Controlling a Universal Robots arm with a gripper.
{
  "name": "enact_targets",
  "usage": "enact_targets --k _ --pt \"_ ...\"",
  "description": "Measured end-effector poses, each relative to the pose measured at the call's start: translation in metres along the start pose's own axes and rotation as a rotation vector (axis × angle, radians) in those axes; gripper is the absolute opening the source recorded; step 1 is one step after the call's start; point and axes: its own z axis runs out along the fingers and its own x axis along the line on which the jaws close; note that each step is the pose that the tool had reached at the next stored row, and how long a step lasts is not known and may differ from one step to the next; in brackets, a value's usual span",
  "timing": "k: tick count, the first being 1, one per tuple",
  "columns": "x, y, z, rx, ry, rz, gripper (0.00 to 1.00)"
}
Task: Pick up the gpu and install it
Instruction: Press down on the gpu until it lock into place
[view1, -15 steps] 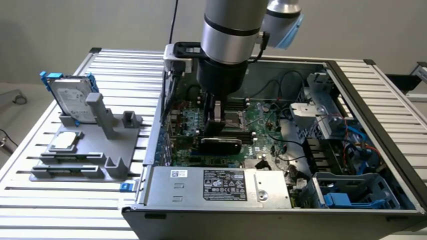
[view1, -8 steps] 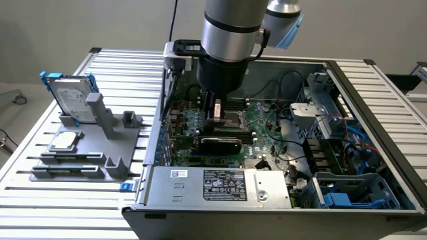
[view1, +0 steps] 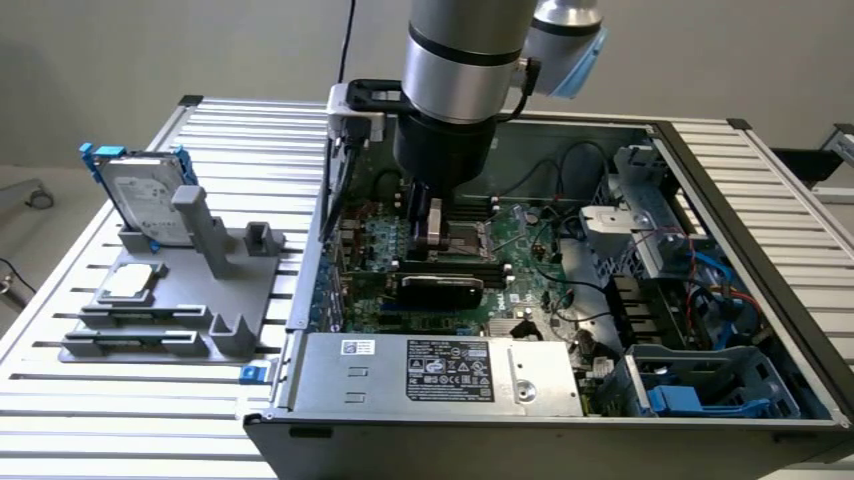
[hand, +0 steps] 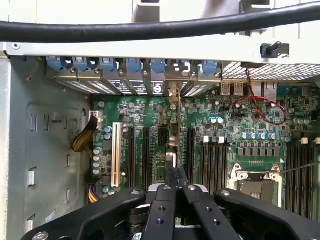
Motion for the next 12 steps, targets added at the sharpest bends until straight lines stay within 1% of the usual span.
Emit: enact_targets --k 7,12 --pt "0.0 0.0 0.0 -0.0001 0.0033 0.0 0.11" --pt "-0.0002 0.0004 0.0081 0.0047 0.0036 -0.002 0.11"
